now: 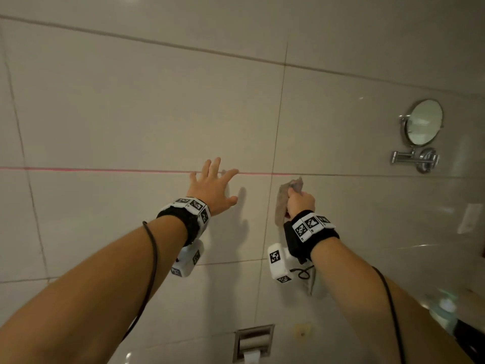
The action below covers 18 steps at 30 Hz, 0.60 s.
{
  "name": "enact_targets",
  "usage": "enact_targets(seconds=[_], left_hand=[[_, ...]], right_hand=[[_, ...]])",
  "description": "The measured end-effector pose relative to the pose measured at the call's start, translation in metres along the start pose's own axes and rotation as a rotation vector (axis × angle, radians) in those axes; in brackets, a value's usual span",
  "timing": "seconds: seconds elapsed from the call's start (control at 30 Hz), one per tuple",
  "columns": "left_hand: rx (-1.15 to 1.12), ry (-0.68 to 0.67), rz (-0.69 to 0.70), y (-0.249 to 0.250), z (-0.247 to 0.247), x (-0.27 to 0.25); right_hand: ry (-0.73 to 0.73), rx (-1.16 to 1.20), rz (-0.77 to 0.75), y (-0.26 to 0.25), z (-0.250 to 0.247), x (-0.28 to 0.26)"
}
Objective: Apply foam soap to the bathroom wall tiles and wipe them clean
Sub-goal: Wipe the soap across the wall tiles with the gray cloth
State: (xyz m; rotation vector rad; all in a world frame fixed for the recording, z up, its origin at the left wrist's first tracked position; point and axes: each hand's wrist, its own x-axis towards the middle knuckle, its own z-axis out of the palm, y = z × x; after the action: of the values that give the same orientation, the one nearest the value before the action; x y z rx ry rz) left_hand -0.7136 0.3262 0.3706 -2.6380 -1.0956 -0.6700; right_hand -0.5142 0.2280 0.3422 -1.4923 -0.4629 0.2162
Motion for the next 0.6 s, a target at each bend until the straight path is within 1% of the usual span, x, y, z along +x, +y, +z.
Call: enact_targets(seconds=[0.07,0.2,0.3,0.4,0.47,0.53,0.6], left_hand=[[0.030,0.004,-0.004,0.020,0.001,0.017],[0.091,0.023,-0.013,0.048,0.003,0.046],[0.122,0.019,-0.014,0.061,0.004,0.064],[0.145,0.007,-0.029,0.068,0.002,0.081],[0.153,0.004,-0.055,0.067,0.003,0.093],[0.155,0.013,-0.084,0.063,0.008,0.103],[0.169,0.014,-0.094,0.060,0.015,0.109]], right_hand=[[0.013,0.002,-0.054,0.001,-0.014,0.025],[0.133,0.047,-0.199,-0.003,-0.032,0.059],[0.199,0.076,-0.305,-0.008,-0.036,0.080],[0.203,0.097,-0.395,-0.005,-0.032,0.098],[0.178,0.077,-0.440,0.002,-0.025,0.108],[0.148,0.020,-0.497,0.012,-0.015,0.117],[0.136,-0.058,-0.590,0.025,-0.004,0.128]])
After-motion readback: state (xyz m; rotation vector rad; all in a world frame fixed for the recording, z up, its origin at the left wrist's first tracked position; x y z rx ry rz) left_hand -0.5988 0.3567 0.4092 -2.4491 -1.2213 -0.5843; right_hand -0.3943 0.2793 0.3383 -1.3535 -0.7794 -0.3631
